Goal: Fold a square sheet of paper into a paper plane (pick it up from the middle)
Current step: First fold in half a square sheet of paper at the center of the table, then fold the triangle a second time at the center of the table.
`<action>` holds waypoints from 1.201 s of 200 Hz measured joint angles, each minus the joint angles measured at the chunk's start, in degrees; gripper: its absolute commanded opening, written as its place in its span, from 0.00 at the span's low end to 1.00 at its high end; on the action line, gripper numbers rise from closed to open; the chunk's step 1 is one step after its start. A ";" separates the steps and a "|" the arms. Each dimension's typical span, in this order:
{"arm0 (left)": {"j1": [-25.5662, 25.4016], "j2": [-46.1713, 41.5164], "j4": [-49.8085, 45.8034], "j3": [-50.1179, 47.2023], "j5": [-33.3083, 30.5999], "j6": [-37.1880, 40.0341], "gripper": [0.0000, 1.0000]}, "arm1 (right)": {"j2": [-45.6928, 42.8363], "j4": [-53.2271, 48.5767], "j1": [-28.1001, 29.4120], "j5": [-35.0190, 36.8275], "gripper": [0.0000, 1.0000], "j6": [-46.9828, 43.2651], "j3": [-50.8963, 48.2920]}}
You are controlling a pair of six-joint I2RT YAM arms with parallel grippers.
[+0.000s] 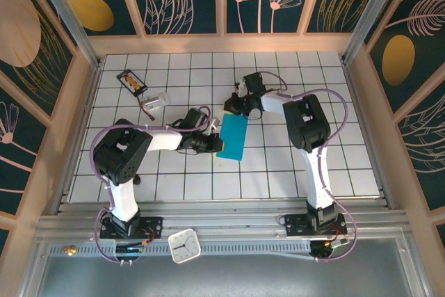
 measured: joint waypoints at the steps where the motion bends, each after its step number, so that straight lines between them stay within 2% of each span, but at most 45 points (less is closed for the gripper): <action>1: 0.00 -0.02 0.07 -0.02 0.04 -0.17 0.03 | 0.00 0.04 -0.15 0.22 0.00 0.00 0.11; 26: -0.11 -1.16 2.21 -1.92 1.11 -5.77 0.19 | -0.79 0.28 -3.87 2.38 0.01 -1.01 0.00; 43: -0.50 -2.43 4.39 -3.48 1.36 -11.23 0.29 | -4.55 0.87 -6.21 3.63 0.04 -1.77 -3.93; 56: -0.94 -3.61 6.38 -5.14 1.62 -15.13 0.37 | -10.03 1.16 -7.17 4.92 0.07 -2.54 -9.14; 86: -1.42 -6.78 9.14 -7.43 2.05 -20.96 0.43 | -27.04 1.07 -6.40 7.52 0.16 -4.48 -23.43; 98: -1.40 -7.43 9.27 -6.97 1.99 -21.18 0.39 | -33.11 1.01 -5.31 8.39 0.20 -4.76 -28.52; 115: -1.40 -7.06 7.98 -4.39 1.55 -20.48 0.27 | -40.39 0.31 -2.45 9.62 0.27 -4.22 -35.80; 137: -1.40 -5.42 7.30 -0.42 0.85 -18.80 0.09 | -45.88 -0.24 2.60 9.97 0.33 -1.51 -43.58; 155: -1.40 -3.67 6.91 1.62 0.44 -17.55 0.00 | -48.24 -0.07 6.78 10.05 0.37 2.27 -48.24; 185: -1.40 -1.09 4.96 1.88 -0.61 -15.41 0.00 | -48.78 2.69 11.69 11.58 0.37 8.02 -51.82; 240: -1.40 -0.02 3.69 -0.20 -1.88 -13.33 0.00 | -47.52 7.80 13.77 13.92 0.37 14.01 -54.49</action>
